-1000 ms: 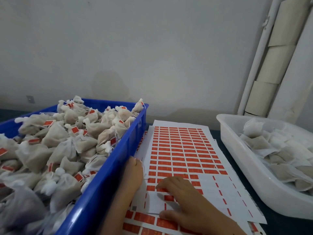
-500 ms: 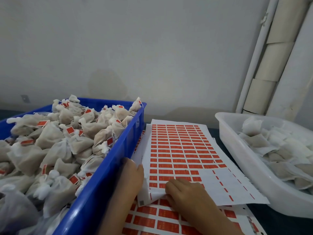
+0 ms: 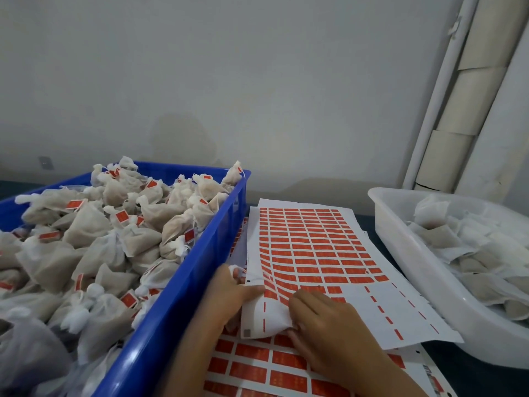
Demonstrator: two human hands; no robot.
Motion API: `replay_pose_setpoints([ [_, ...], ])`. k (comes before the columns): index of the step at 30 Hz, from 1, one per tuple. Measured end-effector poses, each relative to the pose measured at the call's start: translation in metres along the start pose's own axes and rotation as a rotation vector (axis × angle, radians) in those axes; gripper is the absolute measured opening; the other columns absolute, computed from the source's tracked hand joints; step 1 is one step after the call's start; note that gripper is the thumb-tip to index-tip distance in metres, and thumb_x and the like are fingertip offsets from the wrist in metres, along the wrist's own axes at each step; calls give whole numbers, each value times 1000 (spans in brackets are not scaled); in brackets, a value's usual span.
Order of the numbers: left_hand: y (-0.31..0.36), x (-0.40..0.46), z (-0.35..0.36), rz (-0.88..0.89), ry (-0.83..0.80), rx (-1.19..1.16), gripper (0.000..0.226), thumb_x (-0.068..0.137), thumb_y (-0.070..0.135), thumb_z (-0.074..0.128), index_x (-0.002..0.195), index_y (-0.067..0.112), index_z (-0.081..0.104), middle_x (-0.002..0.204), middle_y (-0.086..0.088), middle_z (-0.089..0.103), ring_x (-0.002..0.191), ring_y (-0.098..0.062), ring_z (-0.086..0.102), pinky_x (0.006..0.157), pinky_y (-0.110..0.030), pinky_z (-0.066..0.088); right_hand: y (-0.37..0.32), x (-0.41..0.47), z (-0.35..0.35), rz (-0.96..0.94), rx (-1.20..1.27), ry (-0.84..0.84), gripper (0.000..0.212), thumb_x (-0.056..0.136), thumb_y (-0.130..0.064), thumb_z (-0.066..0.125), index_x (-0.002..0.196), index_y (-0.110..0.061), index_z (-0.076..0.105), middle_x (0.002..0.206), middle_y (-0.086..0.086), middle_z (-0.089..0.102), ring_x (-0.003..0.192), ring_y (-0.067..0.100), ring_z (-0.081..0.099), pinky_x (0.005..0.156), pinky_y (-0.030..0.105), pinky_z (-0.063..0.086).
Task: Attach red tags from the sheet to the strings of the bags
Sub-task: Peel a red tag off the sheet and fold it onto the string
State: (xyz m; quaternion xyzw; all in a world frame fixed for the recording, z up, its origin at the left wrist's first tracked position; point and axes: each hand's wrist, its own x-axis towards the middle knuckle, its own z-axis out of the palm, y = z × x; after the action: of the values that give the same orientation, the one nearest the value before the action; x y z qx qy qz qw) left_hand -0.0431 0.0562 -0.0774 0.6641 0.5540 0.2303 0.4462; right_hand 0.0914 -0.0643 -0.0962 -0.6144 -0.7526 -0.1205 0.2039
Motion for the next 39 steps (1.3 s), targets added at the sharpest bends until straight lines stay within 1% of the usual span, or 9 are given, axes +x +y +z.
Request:
replay_pose_setpoints([
  [2, 0, -1, -1, 17, -7, 19, 39, 78, 33, 72, 100, 26, 41, 84, 8, 55, 65, -4, 59, 47, -17, 46, -2, 3, -3, 124, 130, -60, 35, 76, -69, 47, 94, -40, 56, 100, -27, 62, 81, -7, 57, 78, 4, 38],
  [4, 1, -3, -2, 31, -28, 2, 35, 79, 34, 70, 101, 25, 44, 88, 5, 59, 66, -6, 62, 47, -16, 47, -1, 6, 3, 269, 259, -9, 39, 74, -76, 30, 95, -46, 42, 101, -34, 49, 82, -12, 49, 77, 0, 32],
  [10, 1, -6, 1, 64, -13, 8, 26, 81, 33, 68, 78, 32, 42, 76, 12, 54, 61, -2, 58, 42, -10, 38, -14, 28, 19, 388, 281, 104, 21, 81, -57, 56, 91, -42, 47, 88, -28, 47, 78, -4, 53, 75, 2, 36],
  [17, -1, -1, 7, 59, 16, -27, 29, 79, 29, 71, 95, 25, 47, 80, 11, 53, 64, -3, 54, 48, -13, 37, -19, 31, 26, 347, 223, 103, 23, 84, -50, 56, 91, -29, 61, 89, -18, 57, 72, -3, 48, 71, 2, 33],
  [23, -4, 1, 10, 100, 11, -33, 26, 80, 26, 70, 95, 24, 48, 78, 14, 52, 63, 1, 54, 49, -11, 37, -23, 32, 33, 359, 158, 123, 28, 91, -43, 48, 110, -27, 61, 108, -13, 61, 85, 0, 52, 86, 7, 37],
  [27, -3, 1, 8, 114, 9, -21, 26, 82, 28, 68, 95, 26, 46, 83, 11, 55, 64, 0, 55, 48, -11, 40, -21, 33, 33, 478, 244, 148, 14, 91, -39, 51, 94, -28, 58, 92, -16, 56, 71, -3, 47, 68, -1, 32],
  [31, -2, 0, 7, 104, 25, 37, 30, 82, 32, 67, 105, 23, 50, 91, 5, 58, 69, -4, 57, 52, -12, 42, -18, 31, 30, 554, 386, 146, 9, 89, -37, 56, 86, -29, 55, 89, -14, 58, 75, -2, 50, 69, 3, 36],
  [35, -3, -1, 7, 98, 29, 35, 36, 82, 27, 68, 111, 12, 52, 101, -4, 61, 79, -8, 56, 58, -12, 40, -24, 28, 29, 485, 363, 120, 16, 82, -47, 61, 86, -33, 55, 85, -19, 56, 74, -1, 53, 73, 6, 42],
  [39, -3, -1, 8, 113, 10, 18, 30, 82, 23, 68, 104, 11, 51, 88, -1, 56, 64, -5, 50, 46, -7, 38, -29, 28, 33, 397, 222, 129, 23, 86, -49, 54, 98, -30, 62, 96, -16, 59, 73, 0, 49, 76, 1, 32],
])
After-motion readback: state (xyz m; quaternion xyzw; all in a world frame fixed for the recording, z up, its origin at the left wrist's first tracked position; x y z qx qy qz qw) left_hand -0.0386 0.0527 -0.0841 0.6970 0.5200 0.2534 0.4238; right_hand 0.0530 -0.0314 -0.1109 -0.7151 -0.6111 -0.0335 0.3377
